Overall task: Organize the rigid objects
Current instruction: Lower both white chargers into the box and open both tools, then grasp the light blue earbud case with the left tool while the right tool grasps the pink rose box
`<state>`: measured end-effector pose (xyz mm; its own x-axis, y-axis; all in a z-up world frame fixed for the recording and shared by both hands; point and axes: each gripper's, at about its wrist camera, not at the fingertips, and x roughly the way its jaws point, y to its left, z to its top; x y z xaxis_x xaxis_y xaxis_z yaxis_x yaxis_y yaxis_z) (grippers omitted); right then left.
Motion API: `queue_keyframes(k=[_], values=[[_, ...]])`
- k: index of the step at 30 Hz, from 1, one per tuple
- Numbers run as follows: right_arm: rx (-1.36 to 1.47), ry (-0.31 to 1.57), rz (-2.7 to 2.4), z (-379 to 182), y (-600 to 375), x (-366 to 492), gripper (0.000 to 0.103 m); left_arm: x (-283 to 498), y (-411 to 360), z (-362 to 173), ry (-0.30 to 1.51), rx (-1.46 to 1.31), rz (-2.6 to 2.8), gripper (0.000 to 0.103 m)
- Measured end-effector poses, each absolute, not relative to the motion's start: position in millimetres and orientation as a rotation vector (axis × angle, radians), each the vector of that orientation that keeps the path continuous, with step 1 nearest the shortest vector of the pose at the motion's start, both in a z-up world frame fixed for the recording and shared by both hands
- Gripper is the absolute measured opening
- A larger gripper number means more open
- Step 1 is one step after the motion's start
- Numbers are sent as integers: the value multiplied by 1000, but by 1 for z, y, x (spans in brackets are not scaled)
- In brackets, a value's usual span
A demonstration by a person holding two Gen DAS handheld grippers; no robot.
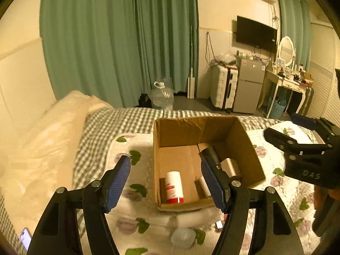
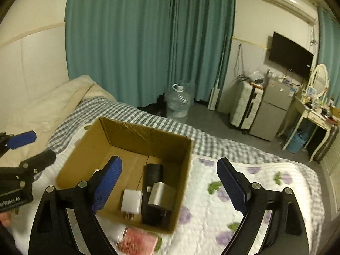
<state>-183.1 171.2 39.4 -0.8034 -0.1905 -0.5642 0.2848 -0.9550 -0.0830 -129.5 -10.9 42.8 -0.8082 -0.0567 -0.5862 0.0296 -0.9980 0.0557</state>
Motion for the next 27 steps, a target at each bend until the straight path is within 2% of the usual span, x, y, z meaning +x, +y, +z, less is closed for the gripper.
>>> queue_keyframes(k=[5, 8, 20, 27], values=[[839, 275, -2775, 53, 181, -137, 95, -99, -16, 40, -57, 955, -2943, 73], [849, 271, -2767, 41, 181, -114, 95, -90, -15, 23, -125, 961, -2939, 73], [1129, 138, -2713, -79, 176, -112, 95, -108, -17, -110, -140, 1296, -2837, 73], [1219, 173, -2680, -107, 171, -123, 95, -117, -8, -139, -113, 1438, -2858, 73]])
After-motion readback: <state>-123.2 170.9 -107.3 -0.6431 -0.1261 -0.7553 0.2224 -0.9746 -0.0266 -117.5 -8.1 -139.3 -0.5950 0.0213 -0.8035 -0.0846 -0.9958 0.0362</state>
